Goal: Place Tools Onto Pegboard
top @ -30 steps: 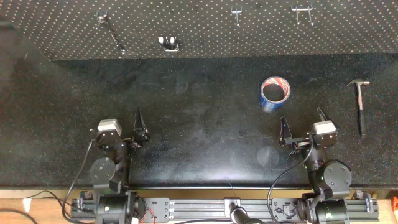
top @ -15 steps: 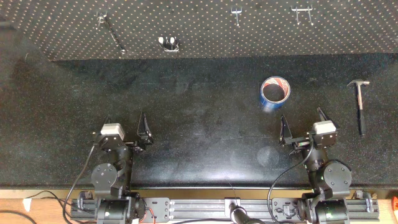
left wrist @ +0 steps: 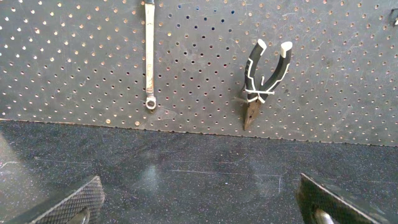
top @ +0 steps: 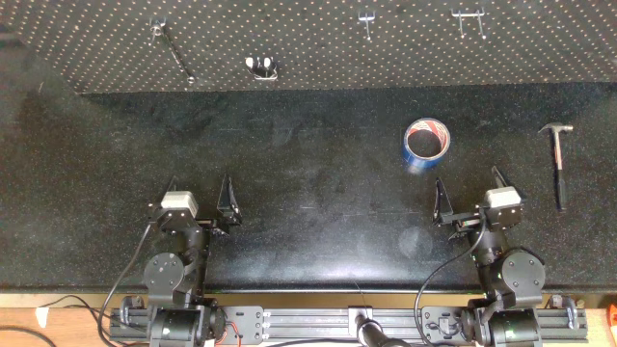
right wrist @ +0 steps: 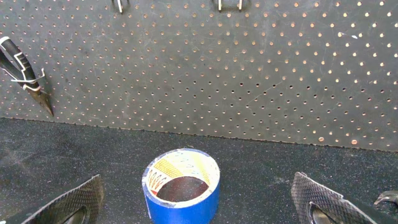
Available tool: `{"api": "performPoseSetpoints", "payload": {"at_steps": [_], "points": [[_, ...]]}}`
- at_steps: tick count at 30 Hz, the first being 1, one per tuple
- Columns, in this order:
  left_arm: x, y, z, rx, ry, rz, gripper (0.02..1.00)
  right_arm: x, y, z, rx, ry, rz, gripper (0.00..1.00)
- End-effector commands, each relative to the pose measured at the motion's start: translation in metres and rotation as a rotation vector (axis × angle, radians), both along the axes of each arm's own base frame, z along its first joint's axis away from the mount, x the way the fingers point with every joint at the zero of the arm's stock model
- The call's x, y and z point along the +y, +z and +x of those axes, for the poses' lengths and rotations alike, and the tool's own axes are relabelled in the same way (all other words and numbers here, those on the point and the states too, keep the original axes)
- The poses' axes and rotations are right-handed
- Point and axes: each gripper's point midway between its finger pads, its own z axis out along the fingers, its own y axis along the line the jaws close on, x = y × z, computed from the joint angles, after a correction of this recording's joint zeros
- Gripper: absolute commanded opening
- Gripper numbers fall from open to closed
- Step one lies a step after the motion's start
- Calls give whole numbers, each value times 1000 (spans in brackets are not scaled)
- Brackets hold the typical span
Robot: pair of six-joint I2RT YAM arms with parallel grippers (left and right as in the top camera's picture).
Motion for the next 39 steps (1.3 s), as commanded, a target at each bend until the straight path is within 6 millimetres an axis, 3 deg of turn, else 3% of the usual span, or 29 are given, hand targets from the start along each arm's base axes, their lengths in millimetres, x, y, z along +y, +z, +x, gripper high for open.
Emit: {"api": "performPoseSetpoints", "payload": {"at_steps": [1,3,5,7,10,12,17,20,28,36,38,39], "points": [[-3,0,-1,-3,-15,-2,993,-2,-1,0,1,-7,-4,987],[-3,0,-1,-3,-15,-2,993,-7,-1,1,5,-40,18,987],[-3,0,-1,-3,-15,-2,993,-17,12,2,29,-110,214,987],[-3,0,-1,-3,-15,-2,993,-15,23,12,145,-126,296,987],[-3,0,-1,-3,-15,-2,993,2,41,28,340,-71,288,987],[-3,0,-1,-3,-15,-2,993,15,41,37,514,-48,266,987],[-3,0,-1,-3,-15,-2,993,44,0,55,891,-19,184,987],[-3,0,-1,-3,-15,-2,993,48,-25,66,1028,-19,125,987],[-3,0,-1,-3,-15,-2,996,69,-61,101,1140,43,-18,985],[-3,0,-1,-3,-15,-2,993,65,-100,101,1243,17,-62,985],[-3,0,-1,-3,-15,-2,993,66,-104,102,1247,29,-78,796],[-3,0,-1,-3,-15,-2,993,66,-106,102,1250,30,-80,590]]}}
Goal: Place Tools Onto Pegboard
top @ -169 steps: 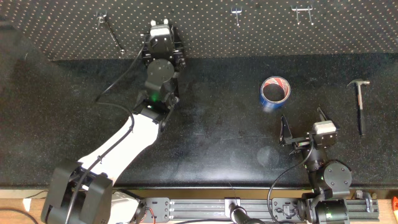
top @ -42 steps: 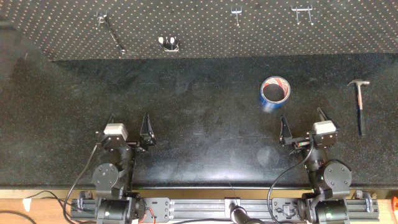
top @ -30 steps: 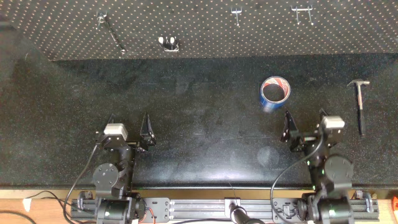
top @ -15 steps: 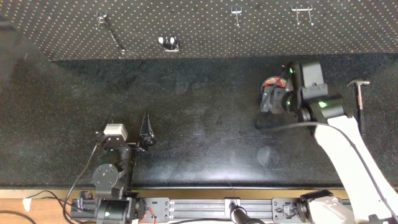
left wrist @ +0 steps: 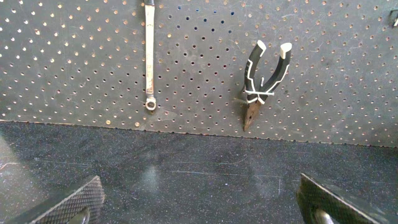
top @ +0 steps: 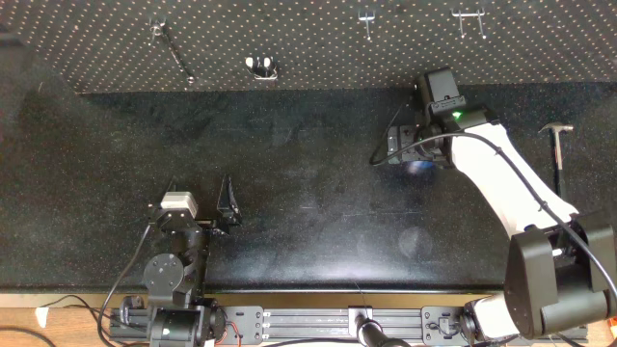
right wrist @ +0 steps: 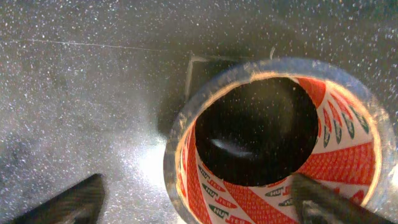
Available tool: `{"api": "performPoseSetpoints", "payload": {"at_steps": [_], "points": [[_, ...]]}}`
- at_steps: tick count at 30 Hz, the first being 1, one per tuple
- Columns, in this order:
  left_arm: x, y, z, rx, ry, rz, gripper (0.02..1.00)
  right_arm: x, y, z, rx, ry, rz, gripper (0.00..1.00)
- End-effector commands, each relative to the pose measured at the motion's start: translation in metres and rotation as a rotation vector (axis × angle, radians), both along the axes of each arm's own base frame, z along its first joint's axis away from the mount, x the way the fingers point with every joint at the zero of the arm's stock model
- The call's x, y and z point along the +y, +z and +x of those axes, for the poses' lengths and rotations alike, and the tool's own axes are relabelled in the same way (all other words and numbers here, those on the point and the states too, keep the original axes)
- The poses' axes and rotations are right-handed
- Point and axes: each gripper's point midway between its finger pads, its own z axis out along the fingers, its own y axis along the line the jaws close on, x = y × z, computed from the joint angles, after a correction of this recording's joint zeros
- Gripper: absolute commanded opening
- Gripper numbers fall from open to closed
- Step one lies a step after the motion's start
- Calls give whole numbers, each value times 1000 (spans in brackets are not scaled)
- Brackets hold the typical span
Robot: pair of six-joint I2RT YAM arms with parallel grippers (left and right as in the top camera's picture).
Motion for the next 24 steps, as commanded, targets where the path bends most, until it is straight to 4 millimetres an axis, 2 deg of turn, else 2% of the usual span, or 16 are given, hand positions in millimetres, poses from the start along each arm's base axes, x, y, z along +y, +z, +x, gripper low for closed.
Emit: {"api": "performPoseSetpoints", "payload": {"at_steps": [1,5,7,9,12,15,16,17,20,22,23,24], "points": [[-3,-1,-1,2,-15,-2,993,2,-6,5,3,33,-25,494],[-3,-1,-1,2,-14,-2,993,2,-6,8,-9,36,-23,80],[-3,-1,-1,2,-15,-2,993,4,-2,12,-32,37,-18,77],[-3,-1,-1,2,-15,-2,993,14,25,21,-134,47,10,75],[-3,-1,-1,2,-15,-2,996,56,124,36,-486,133,119,75],[-3,-1,-1,2,-15,-2,993,87,191,33,-709,190,214,75],[-3,-1,-1,2,-15,-2,993,93,212,33,-779,188,243,80],[-3,-1,-1,2,-14,-2,993,93,225,36,-827,154,252,75],[-3,-1,-1,2,-14,-2,993,100,238,45,-899,146,261,75],[-3,-1,-1,2,-14,-2,993,98,238,53,-924,120,232,75],[-3,-1,-1,2,-15,-2,993,95,234,66,-950,85,199,75],[-3,-1,-1,2,-15,-2,993,97,232,70,-958,91,192,75]]}}
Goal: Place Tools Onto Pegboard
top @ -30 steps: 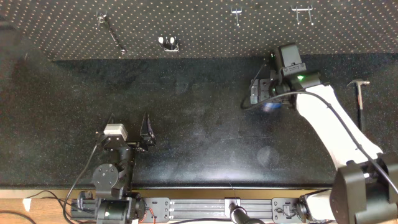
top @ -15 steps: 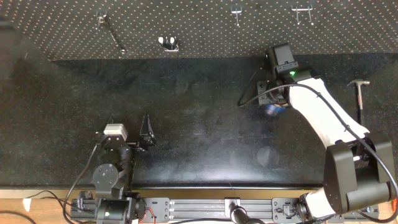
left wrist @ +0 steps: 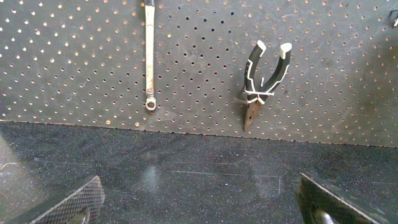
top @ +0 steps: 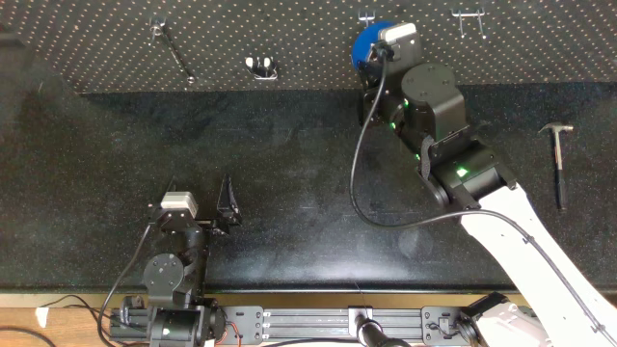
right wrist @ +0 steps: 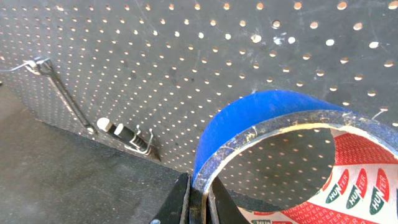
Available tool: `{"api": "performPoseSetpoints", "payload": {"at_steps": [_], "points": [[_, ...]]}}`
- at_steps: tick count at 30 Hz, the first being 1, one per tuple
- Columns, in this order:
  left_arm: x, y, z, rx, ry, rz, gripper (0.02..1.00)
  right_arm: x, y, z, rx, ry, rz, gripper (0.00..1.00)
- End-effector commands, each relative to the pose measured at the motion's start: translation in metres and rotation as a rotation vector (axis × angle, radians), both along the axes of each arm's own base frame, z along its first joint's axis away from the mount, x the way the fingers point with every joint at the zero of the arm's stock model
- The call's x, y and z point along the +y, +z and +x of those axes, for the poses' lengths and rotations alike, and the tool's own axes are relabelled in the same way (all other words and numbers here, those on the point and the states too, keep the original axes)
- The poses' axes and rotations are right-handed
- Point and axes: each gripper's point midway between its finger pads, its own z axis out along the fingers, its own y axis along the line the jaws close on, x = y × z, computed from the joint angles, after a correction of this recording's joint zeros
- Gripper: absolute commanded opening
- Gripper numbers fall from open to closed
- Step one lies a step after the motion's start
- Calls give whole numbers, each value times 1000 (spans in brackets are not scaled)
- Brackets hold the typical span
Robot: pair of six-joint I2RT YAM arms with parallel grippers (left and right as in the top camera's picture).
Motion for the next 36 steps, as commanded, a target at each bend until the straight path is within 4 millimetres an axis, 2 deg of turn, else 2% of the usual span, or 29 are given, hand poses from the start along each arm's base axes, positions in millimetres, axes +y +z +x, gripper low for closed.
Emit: {"api": "performPoseSetpoints", "payload": {"at_steps": [1,6,13,17,18,22,26,30,31,32,33,34,36], "points": [[-3,-1,-1,2,-15,-2,993,-1,-9,27,-50,-77,-36,75],[-3,-1,-1,2,-15,-2,993,14,-43,56,-46,-75,-46,75],[-3,-1,-1,2,-15,-2,993,26,-63,79,-83,-70,-44,75],[-3,-1,-1,2,-15,-2,993,28,-64,79,-81,-61,-42,88],[-3,-1,-1,2,-14,-2,993,30,-63,77,-80,-44,-37,233],[-3,-1,-1,2,-15,-2,993,36,-63,70,-58,-2,-33,240],[-3,-1,-1,2,-14,-2,993,27,-62,49,13,10,-66,240],[-3,-1,-1,2,-14,-2,993,-2,-63,3,162,5,-142,240],[-3,-1,-1,2,-14,-2,993,-13,-64,-10,202,-2,-160,299],[-3,-1,-1,2,-15,-2,993,-25,-63,-24,243,-8,-175,397],[-3,-1,-1,2,-15,-2,993,-42,-64,-43,302,-19,-189,641],[-3,-1,-1,2,-15,-2,996,-66,-71,-61,378,-56,-211,812],[-3,-1,-1,2,-15,-2,993,-121,-91,-90,547,-180,-253,836]]}}
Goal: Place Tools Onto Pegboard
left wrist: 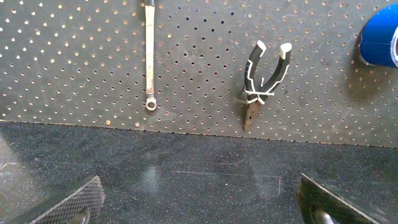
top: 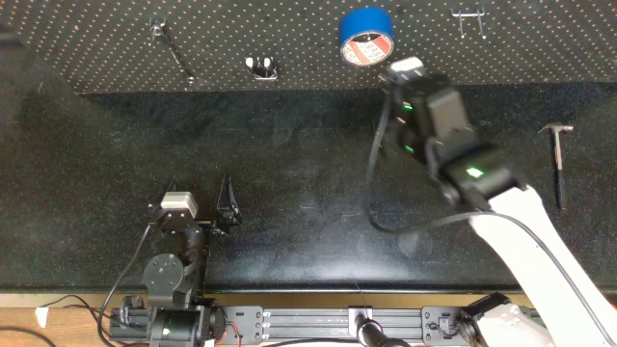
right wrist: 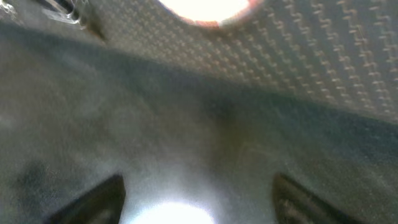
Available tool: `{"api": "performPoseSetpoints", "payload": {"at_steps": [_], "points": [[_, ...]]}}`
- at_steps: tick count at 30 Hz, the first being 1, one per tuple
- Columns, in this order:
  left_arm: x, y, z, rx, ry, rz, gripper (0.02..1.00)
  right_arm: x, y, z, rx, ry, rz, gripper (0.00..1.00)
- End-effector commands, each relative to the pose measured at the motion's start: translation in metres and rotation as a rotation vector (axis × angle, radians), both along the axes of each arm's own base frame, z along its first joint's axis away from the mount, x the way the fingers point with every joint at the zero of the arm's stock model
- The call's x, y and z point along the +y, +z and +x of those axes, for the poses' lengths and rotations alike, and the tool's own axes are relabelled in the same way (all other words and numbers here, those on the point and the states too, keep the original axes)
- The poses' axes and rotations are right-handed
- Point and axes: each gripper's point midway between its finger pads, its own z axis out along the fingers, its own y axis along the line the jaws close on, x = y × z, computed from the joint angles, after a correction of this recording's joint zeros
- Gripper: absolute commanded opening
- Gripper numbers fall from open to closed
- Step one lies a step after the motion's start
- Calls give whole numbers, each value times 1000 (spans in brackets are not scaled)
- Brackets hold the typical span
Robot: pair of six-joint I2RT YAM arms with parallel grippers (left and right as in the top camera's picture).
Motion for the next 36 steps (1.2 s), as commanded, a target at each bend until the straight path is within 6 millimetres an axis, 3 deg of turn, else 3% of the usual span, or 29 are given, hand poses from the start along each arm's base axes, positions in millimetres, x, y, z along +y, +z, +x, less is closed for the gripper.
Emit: {"api": "performPoseSetpoints", "payload": {"at_steps": [1,5,12,20,24,36], "points": [[-3,-1,-1,2,-15,-2,993,-108,-20,-45,216,-283,-101,836],[-3,-1,-1,2,-14,-2,993,-216,-42,-57,324,-453,-235,836],[-3,-1,-1,2,-15,-2,993,-303,-110,-79,556,-439,-196,836],[-3,-1,-1,2,-15,-2,993,-322,-174,-73,643,-335,-123,836],[-3,-1,-1,2,-14,-2,993,-327,-187,-68,645,-321,-136,838],[-3,-1,-1,2,-14,-2,993,-335,-215,-84,734,-267,-139,836]]}}
